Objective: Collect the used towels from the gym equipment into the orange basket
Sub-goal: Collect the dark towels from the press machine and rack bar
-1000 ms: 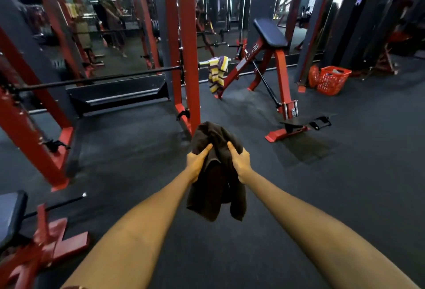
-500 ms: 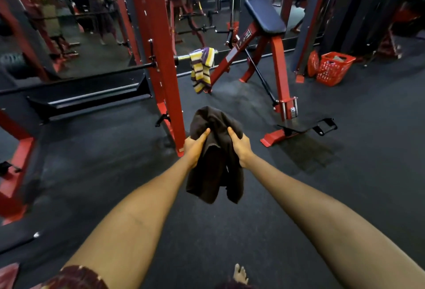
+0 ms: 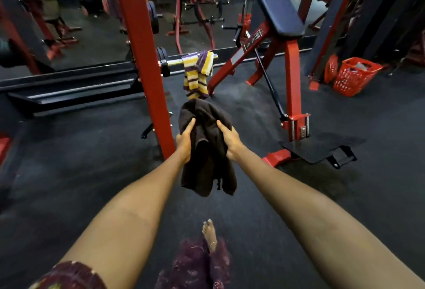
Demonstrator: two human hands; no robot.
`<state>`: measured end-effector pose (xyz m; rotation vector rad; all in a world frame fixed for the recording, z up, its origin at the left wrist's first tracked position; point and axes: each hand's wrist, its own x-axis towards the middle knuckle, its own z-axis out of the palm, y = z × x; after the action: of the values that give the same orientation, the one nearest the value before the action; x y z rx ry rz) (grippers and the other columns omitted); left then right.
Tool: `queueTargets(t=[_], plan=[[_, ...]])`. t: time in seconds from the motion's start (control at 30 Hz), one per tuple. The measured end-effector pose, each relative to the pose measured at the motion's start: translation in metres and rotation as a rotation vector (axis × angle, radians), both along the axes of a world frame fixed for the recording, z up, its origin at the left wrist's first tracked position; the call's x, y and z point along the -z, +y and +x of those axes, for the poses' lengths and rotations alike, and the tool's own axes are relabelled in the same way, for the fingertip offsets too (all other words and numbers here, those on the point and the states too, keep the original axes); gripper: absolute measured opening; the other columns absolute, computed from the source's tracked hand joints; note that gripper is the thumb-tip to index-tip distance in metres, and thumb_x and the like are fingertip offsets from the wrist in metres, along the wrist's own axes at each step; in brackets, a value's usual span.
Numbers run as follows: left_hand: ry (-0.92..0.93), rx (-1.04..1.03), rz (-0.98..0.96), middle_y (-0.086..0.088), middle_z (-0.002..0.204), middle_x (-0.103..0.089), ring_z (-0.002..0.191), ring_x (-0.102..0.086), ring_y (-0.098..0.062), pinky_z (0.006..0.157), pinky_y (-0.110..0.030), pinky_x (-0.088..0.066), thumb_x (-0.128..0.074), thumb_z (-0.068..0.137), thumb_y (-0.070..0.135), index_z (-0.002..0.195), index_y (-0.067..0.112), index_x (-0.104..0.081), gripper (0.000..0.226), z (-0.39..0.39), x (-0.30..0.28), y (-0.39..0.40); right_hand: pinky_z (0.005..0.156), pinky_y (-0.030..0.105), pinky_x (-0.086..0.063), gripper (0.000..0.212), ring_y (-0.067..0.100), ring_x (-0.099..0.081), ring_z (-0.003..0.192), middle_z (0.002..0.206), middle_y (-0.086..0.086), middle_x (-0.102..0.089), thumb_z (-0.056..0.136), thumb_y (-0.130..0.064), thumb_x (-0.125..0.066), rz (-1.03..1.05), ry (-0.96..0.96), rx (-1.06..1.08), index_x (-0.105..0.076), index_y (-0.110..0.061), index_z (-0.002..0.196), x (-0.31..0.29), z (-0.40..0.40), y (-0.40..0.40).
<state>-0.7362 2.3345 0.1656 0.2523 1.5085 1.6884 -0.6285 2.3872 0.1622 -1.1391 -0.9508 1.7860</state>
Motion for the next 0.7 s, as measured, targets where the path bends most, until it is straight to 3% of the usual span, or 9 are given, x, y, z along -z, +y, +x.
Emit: queueTargets(t=[0.13, 0.33, 0.4, 0.47, 0.7], plan=[[-0.019, 0.031, 0.026, -0.010, 0.114, -0.068, 0.103, -0.065, -0.027, 0.096, -0.040, -0.052, -0.075, 0.072, 0.044, 0.122, 0.007, -0.062, 0.063, -0.021, 0.008, 0.071, 0.097, 0.048, -0.050, 0.043, 0.031, -0.063, 0.109, 0.121, 0.015, -0.064, 0.089, -0.023, -0.063, -0.010, 0.019, -0.031, -0.055, -0.011, 0.129, 0.006, -0.021, 0.073], [0.002, 0.051, -0.048, -0.011, 0.104, -0.069, 0.089, -0.066, -0.023, 0.082, -0.034, -0.054, -0.079, 0.073, 0.029, 0.105, 0.005, -0.065, 0.043, -0.067, 0.002, 0.206, 0.098, 0.050, -0.049, 0.037, 0.033, -0.062, 0.112, 0.121, 0.019, -0.063, 0.089, -0.019, -0.063, -0.007, 0.026, -0.035, -0.057, -0.010, 0.124, 0.004, -0.069, 0.217], [0.005, 0.021, -0.071, -0.013, 0.104, -0.069, 0.090, -0.067, -0.026, 0.079, -0.035, -0.055, -0.081, 0.069, 0.028, 0.109, 0.001, -0.064, 0.051, -0.084, 0.001, 0.246, 0.097, 0.051, -0.049, 0.035, 0.033, -0.062, 0.111, 0.120, 0.019, -0.064, 0.088, -0.020, -0.064, -0.016, 0.023, -0.038, -0.058, -0.012, 0.122, 0.005, -0.086, 0.256], [0.025, 0.013, -0.082, -0.015, 0.107, -0.070, 0.092, -0.068, -0.027, 0.081, -0.038, -0.056, -0.082, 0.064, 0.027, 0.111, 0.000, -0.064, 0.057, -0.097, 0.002, 0.277, 0.097, 0.052, -0.049, 0.034, 0.033, -0.063, 0.110, 0.119, 0.019, -0.065, 0.087, -0.020, -0.065, -0.036, 0.034, -0.030, -0.060, -0.013, 0.120, 0.007, -0.101, 0.286], [0.120, -0.094, -0.067, -0.016, 0.108, -0.067, 0.092, -0.064, -0.024, 0.087, -0.038, -0.054, -0.074, 0.076, 0.006, 0.113, -0.004, -0.063, 0.040, -0.145, 0.013, 0.385, 0.097, 0.050, -0.050, 0.036, 0.032, -0.062, 0.111, 0.120, 0.017, -0.064, 0.087, -0.015, -0.065, -0.045, 0.017, -0.097, -0.057, -0.011, 0.122, 0.022, -0.154, 0.397]])
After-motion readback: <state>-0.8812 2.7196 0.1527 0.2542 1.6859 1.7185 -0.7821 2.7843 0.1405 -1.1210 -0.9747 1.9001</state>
